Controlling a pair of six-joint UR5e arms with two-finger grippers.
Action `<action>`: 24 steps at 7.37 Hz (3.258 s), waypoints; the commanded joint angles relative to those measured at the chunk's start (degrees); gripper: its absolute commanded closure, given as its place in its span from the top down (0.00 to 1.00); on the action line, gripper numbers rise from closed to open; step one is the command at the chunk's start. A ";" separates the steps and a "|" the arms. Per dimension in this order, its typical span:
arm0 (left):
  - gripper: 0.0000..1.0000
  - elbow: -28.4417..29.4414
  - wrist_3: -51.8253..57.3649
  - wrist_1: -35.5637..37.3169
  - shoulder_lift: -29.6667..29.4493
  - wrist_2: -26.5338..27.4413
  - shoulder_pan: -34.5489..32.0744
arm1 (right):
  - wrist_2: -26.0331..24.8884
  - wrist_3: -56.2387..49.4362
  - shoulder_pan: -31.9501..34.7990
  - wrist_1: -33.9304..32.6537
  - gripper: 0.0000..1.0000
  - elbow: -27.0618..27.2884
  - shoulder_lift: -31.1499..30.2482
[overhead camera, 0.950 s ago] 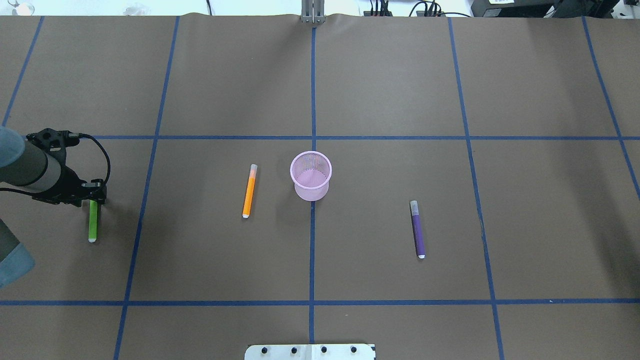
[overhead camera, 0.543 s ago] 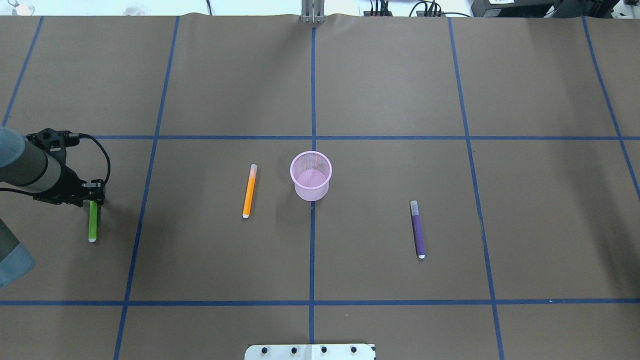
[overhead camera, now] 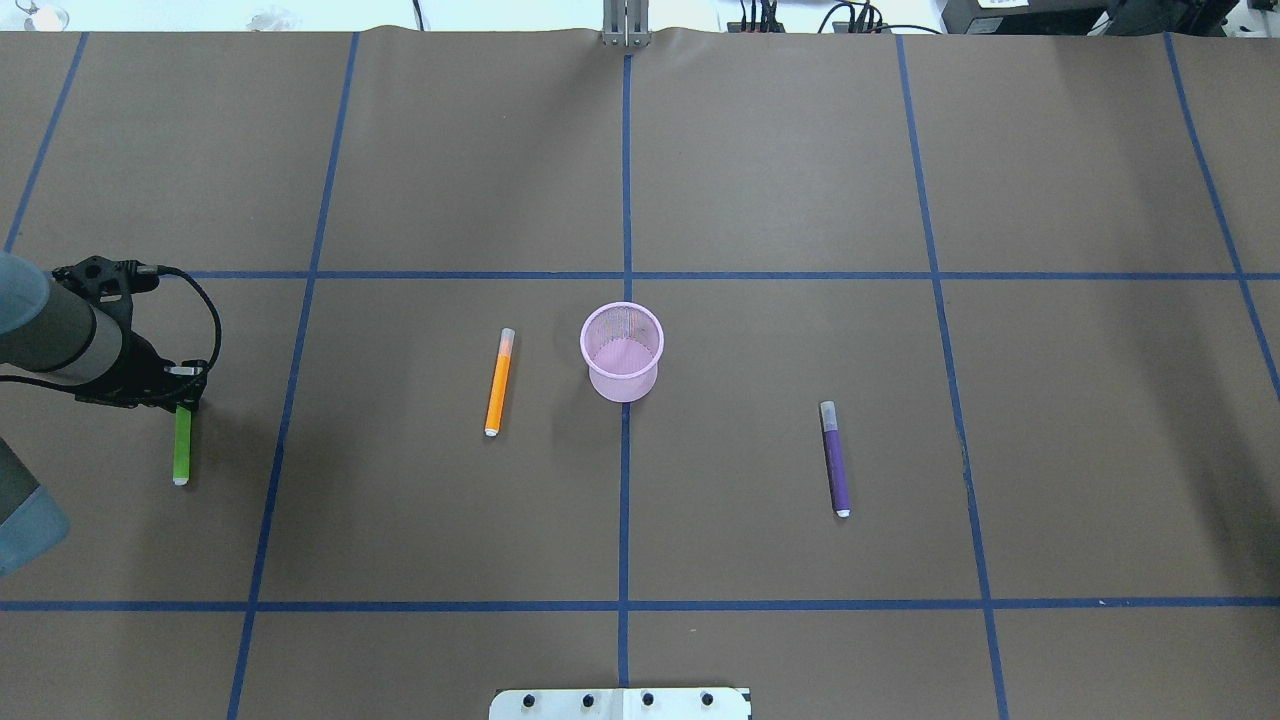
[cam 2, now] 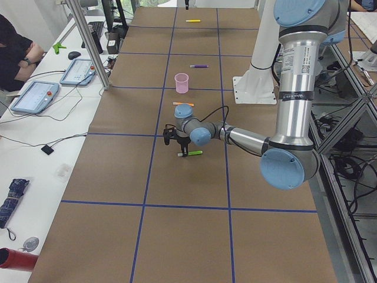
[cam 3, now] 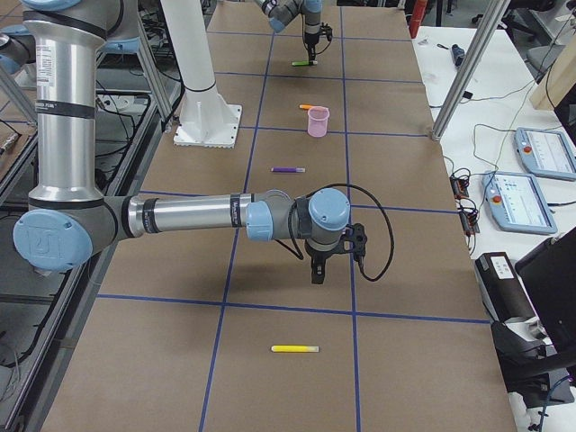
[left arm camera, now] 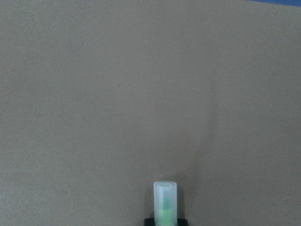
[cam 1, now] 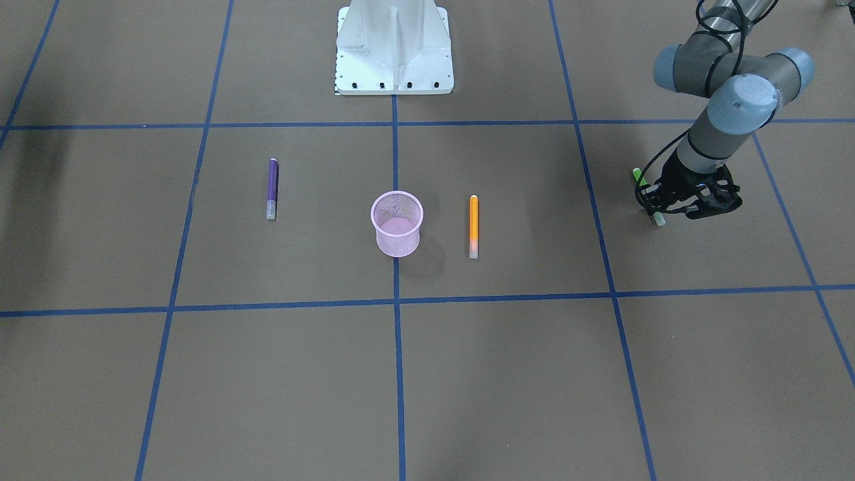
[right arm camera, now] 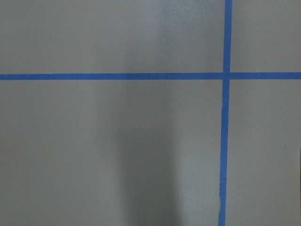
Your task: Collect pens into pen holder
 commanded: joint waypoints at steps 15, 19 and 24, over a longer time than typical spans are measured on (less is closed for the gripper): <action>0.00 -3.55 -15.85 18.22 -39.55 16.81 1.07 | -10.70 -4.48 0.09 19.57 0.90 -26.36 3.12; 0.00 -1.17 -16.05 18.22 -42.64 16.83 1.18 | -11.18 -4.31 -0.09 26.71 0.91 -32.95 4.44; 0.00 -0.90 -16.05 18.22 -42.90 16.83 1.18 | -11.09 -4.22 -0.79 30.32 0.89 -37.18 4.70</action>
